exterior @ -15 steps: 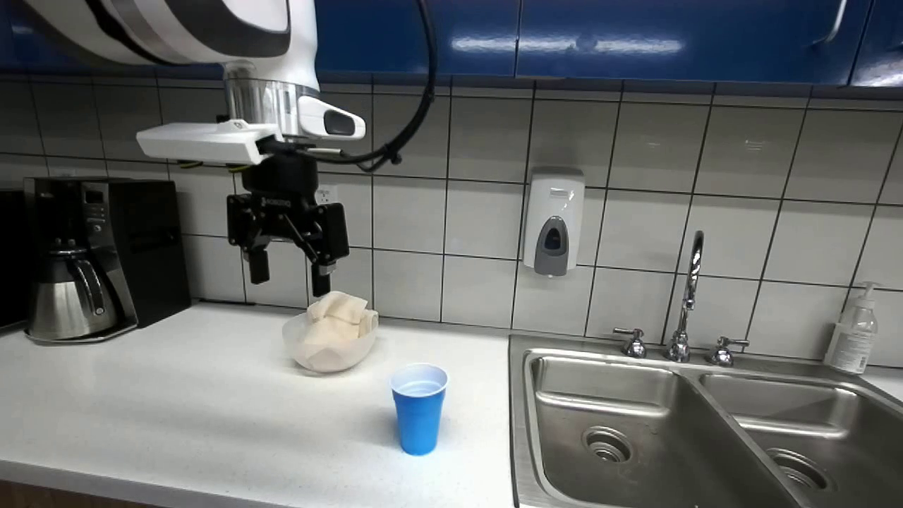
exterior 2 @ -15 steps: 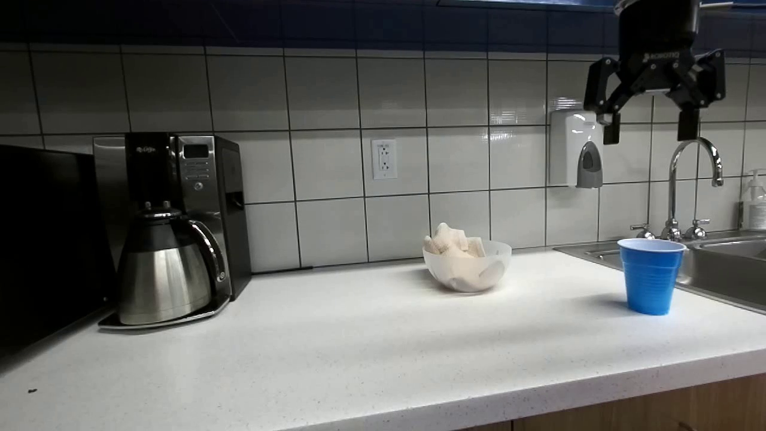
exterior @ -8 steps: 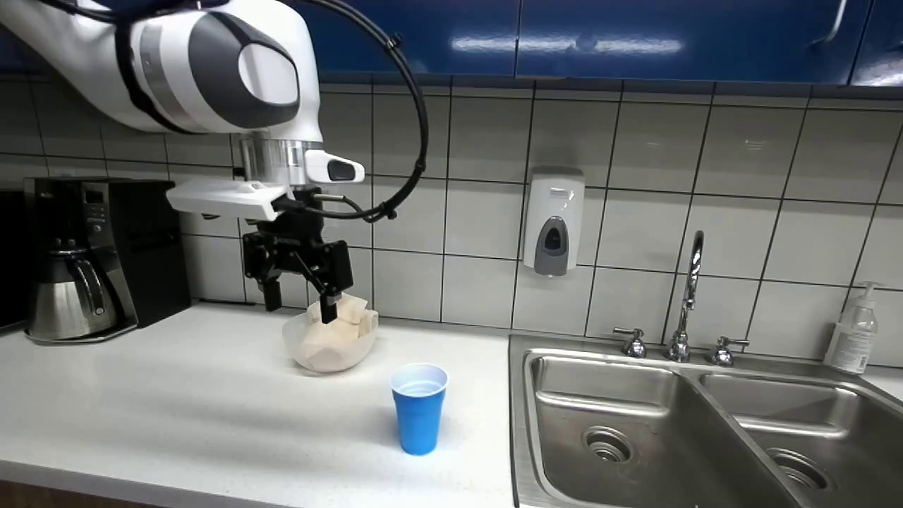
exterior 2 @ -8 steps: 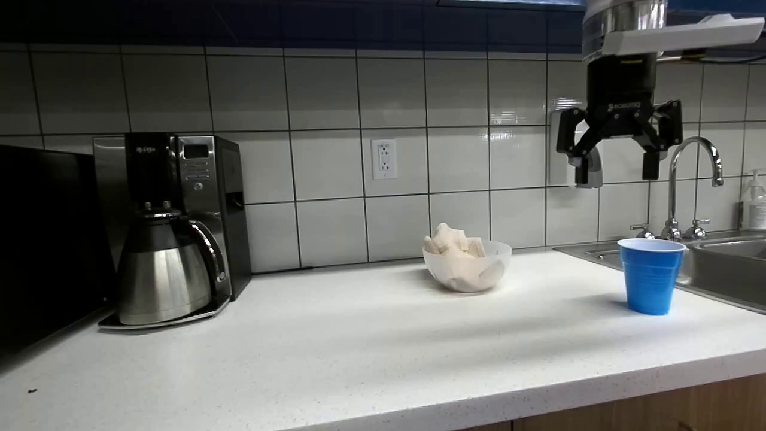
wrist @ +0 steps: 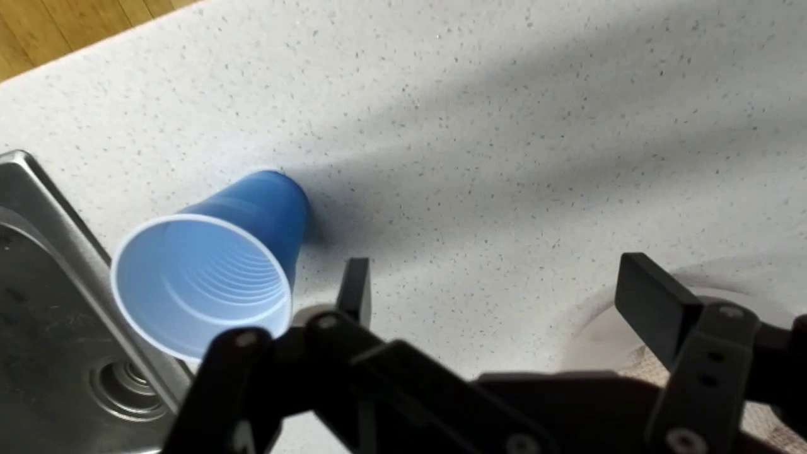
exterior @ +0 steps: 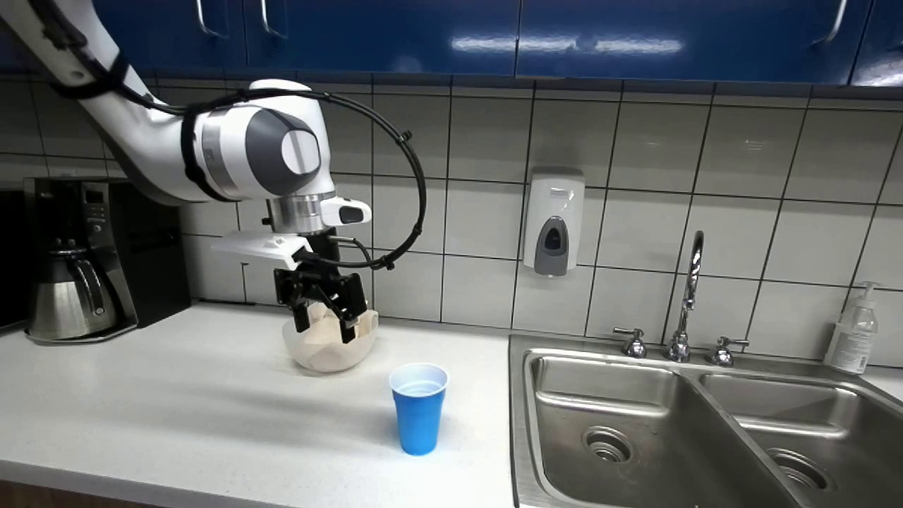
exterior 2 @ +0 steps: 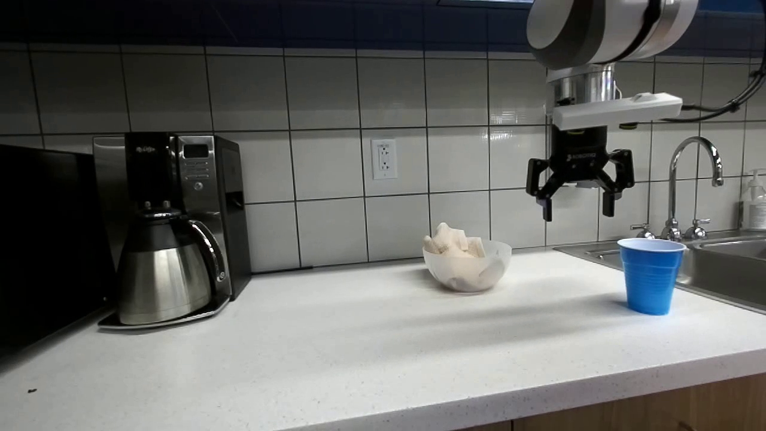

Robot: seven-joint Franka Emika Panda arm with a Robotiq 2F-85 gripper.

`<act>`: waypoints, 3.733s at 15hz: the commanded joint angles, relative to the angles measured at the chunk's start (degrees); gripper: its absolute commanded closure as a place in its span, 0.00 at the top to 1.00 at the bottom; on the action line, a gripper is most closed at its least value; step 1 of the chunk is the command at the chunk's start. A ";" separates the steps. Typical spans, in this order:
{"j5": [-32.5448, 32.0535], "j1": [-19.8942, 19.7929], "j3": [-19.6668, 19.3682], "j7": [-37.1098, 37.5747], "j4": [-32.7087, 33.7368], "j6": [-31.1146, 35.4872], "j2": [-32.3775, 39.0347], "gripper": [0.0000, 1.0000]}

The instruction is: Remove the cloth from the bowl

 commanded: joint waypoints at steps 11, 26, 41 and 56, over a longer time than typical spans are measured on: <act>-4.02 6.91 -1.11 8.46 17.78 6.37 20.25 1.00; -4.66 13.89 -6.30 6.86 21.46 22.77 29.85 1.00; -1.84 21.03 -13.42 6.24 29.71 27.88 40.77 1.00; 6.09 12.59 -5.00 -4.67 32.52 23.81 41.55 1.00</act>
